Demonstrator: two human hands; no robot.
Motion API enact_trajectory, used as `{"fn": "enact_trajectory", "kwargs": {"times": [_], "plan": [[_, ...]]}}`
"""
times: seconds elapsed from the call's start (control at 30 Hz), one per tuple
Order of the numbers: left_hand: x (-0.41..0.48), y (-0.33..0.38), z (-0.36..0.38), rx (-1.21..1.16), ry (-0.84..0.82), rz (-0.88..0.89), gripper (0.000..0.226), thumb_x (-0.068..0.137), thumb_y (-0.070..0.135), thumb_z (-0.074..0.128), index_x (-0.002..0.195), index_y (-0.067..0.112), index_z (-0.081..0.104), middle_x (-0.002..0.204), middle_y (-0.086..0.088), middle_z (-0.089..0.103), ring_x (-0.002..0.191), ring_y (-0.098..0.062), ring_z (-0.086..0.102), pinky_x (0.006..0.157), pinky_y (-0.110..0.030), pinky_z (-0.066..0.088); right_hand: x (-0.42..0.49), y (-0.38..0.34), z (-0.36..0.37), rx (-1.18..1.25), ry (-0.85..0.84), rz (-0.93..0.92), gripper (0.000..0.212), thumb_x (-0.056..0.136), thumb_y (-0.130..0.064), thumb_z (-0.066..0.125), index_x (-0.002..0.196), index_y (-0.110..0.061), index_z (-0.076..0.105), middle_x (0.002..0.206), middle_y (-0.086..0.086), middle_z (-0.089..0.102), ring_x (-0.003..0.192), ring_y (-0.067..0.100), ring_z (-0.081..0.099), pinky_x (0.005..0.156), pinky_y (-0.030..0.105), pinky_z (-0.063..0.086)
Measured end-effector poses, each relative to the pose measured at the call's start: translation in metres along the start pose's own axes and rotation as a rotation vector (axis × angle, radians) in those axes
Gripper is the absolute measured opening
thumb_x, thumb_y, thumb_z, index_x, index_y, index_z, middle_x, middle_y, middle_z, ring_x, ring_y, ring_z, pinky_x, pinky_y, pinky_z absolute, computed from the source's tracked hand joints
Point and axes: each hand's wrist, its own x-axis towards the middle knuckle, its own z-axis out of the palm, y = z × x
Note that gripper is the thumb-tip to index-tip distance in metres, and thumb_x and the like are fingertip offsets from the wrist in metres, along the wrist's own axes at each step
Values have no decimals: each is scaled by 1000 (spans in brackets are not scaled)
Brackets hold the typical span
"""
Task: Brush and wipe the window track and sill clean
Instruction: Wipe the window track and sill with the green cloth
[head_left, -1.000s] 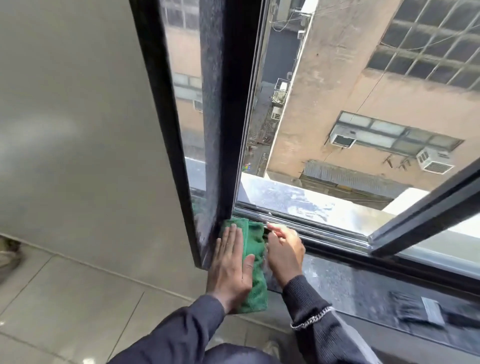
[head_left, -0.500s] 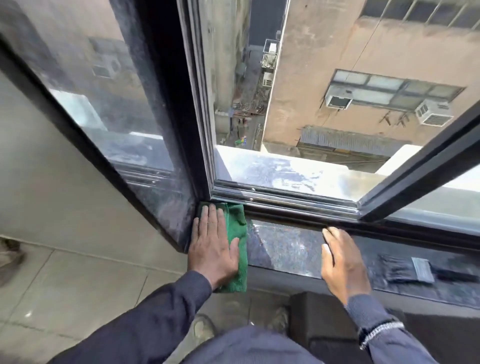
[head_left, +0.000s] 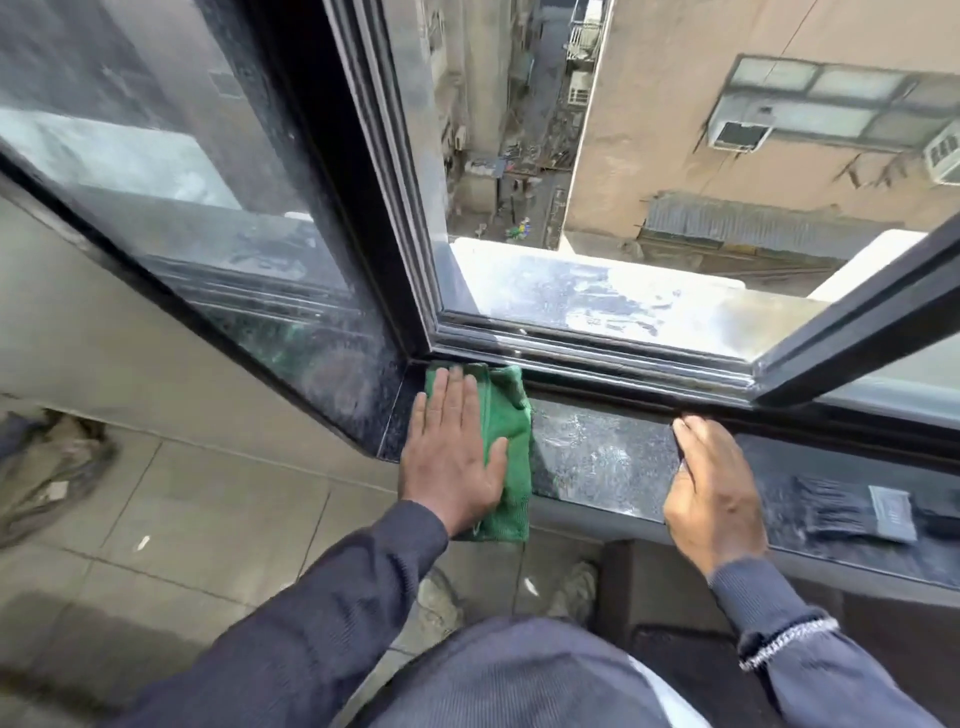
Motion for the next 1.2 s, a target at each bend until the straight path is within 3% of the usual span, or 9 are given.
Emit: {"fn": "enact_trajectory", "kwargs": {"times": [0.13,0.27,0.5,0.57,0.7,0.77,1.0,1.13,1.2], "plan": [[3,33,2,-67,39,-108,83,90,50,19,152,-2,-3,162,-24,-6,151,-35,-10,124,-50,0,1,-4,2,8,58,12,45,76,21,45,119,16,59,118,30,64,115,44,58,106,46,44],[-7,107,14,-129,1,59,83,92,45,26,148,-3,-11,161,-27,-9,149,-40,-12,122,-54,-4,-1,-1,2,5,46,19,45,79,13,41,120,13,59,120,29,63,117,42,57,109,41,40],[-6,93,2,-542,41,243,67,90,23,35,150,-2,22,162,-20,10,152,-33,-2,125,-48,4,-5,-30,-5,247,210,96,44,85,5,39,119,5,66,126,18,66,122,34,59,111,40,41],[-3,57,-2,-645,164,162,58,89,15,40,145,0,34,160,-20,21,152,-28,4,125,-43,3,-11,-71,5,214,107,-3,43,90,-10,41,125,-2,64,132,15,63,127,32,56,111,47,40],[5,-6,0,-400,181,134,67,86,19,38,150,2,26,163,-15,18,152,-30,9,125,-47,6,-7,-132,40,-168,-235,135,60,91,-58,35,147,-34,38,162,0,29,150,29,20,113,68,1],[3,-22,4,-281,153,182,70,85,24,37,150,0,26,162,-18,17,151,-31,12,124,-51,11,-6,-136,45,-189,-218,197,54,93,-50,38,145,-38,38,162,-5,27,151,26,16,114,69,4],[6,-34,7,-55,134,137,77,89,47,25,149,-1,27,160,-20,25,149,-34,20,122,-52,15,-28,-108,19,-14,-63,152,59,76,0,57,129,-22,63,144,4,56,140,25,44,115,54,30],[7,-35,8,-44,132,136,75,88,46,27,147,0,33,158,-20,30,146,-34,27,121,-52,20,-26,-87,4,71,257,367,45,91,-8,47,133,-17,60,143,6,55,138,26,45,110,58,37],[7,-34,6,-49,130,122,74,87,45,29,146,1,35,157,-20,32,145,-34,30,121,-52,20,-18,-78,2,-40,144,543,48,98,-31,42,145,-26,45,156,-2,40,149,22,26,117,60,19]]}}
